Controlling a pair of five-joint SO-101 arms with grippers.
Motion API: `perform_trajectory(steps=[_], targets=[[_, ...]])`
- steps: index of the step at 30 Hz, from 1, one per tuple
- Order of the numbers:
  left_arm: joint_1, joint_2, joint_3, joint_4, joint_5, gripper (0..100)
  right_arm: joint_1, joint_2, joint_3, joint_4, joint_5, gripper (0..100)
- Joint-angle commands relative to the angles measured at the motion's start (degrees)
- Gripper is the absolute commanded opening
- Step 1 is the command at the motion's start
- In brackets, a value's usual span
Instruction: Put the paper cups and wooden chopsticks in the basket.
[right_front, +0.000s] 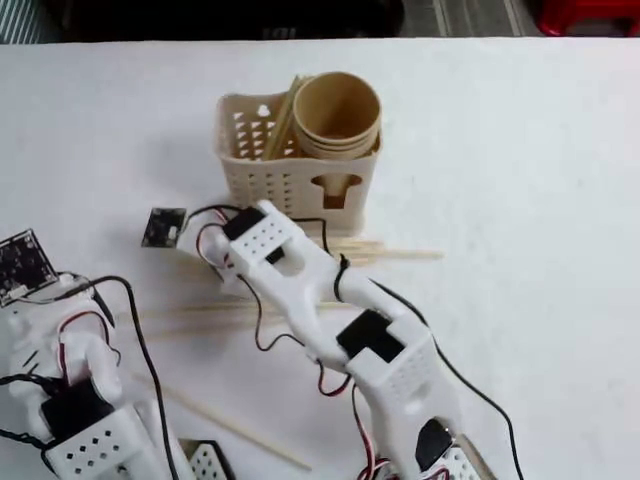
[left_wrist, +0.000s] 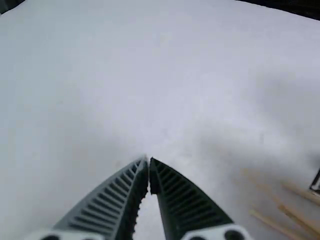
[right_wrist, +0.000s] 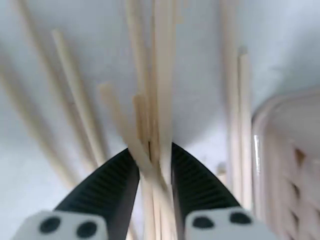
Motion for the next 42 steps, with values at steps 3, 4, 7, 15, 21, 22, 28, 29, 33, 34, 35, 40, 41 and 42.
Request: perform_trajectory(steps=[3,4,7,15,21,22,28,29,33,34,35,40,41,42], targets=[[-0.48,-0.57,-0.18,-1.41,0.00,3,0.31,-0.04,-1.49,2.68,0.26,1.9],[-0.48,-0.57,-0.18,-1.41,0.00,3,0.22,-0.13,-1.93,3.91,0.09,1.9],[-0.48,-0.57,-0.18,-1.41,0.00,3,-0.04,-1.19,-5.98,9.98,-0.26,1.9],[-0.48,-0.57,-0.18,-1.41,0.00,3,0.40,-7.25,-18.11,22.20,-7.03,1.9],[-0.48,-0.57,-0.18,-1.41,0.00,3,1.89,-12.88,-24.00,25.80,-10.02,1.9],[-0.48,-0.57,-0.18,-1.41,0.00,3,2.33,-13.67,-24.79,25.98,-10.90,1.9],[-0.48,-0.57,-0.18,-1.41,0.00,3,3.21,-18.95,-27.69,25.71,-15.38,1.9],[-0.48,-0.57,-0.18,-1.41,0.00,3,3.21,-19.74,-28.22,25.63,-16.18,1.9],[-0.48,-0.57,-0.09,-1.41,0.00,3,3.21,-22.37,-32.35,25.54,-19.52,1.9],[-0.48,-0.57,-0.09,-1.41,0.00,3,3.21,-22.81,-33.76,25.54,-20.31,1.9],[-0.48,-0.57,-0.09,-1.41,0.00,3,3.21,-23.08,-35.16,25.54,-21.27,1.9],[-0.48,-0.57,-0.09,-1.41,0.00,3,3.38,-23.43,-42.73,25.54,-25.49,1.9],[-0.48,-0.57,-0.09,-1.41,0.00,3,3.38,-23.43,-43.96,25.54,-26.29,1.9],[-0.48,-0.57,-0.09,-1.41,0.00,3,3.38,-23.43,-45.01,25.54,-26.90,1.9]])
